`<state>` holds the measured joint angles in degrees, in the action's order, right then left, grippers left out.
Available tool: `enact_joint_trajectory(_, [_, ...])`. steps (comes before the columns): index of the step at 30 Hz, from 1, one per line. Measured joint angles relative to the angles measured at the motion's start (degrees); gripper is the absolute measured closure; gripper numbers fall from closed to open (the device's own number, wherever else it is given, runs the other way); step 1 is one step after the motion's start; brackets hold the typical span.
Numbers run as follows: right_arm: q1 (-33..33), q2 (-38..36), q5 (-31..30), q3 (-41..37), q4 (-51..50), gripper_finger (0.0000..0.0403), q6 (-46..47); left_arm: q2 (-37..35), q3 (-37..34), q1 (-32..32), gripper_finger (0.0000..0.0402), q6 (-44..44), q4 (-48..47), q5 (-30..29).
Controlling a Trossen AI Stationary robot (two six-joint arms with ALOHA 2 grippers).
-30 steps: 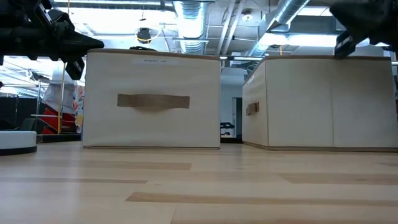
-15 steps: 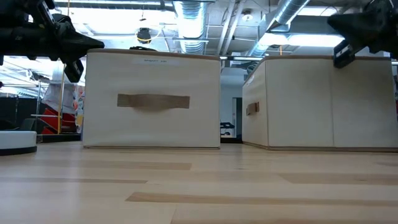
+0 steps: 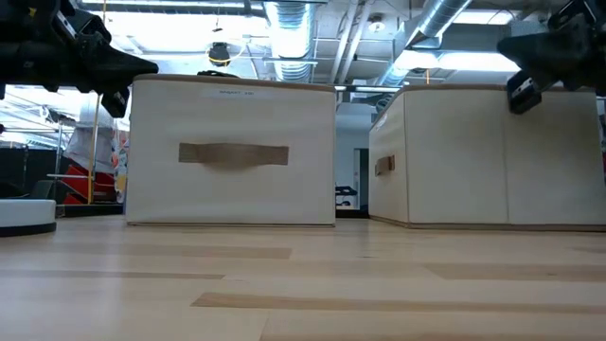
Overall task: Sort clothes
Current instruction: Return to Home Position
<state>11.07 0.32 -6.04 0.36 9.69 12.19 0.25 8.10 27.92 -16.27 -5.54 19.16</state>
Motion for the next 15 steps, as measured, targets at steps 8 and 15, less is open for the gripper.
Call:
enact_joint_trajectory(8, [0.00,-0.02,0.01,-0.04,-6.68,0.0394,-0.19,0.00,0.00,0.00,0.0401,-1.68,0.01,-0.11])
enact_joint_trajectory(15, [0.06,0.90,0.13,-0.02,-7.47,0.0394,-0.33,0.00,0.00,0.00,0.0401,-1.77,0.05,-0.20])
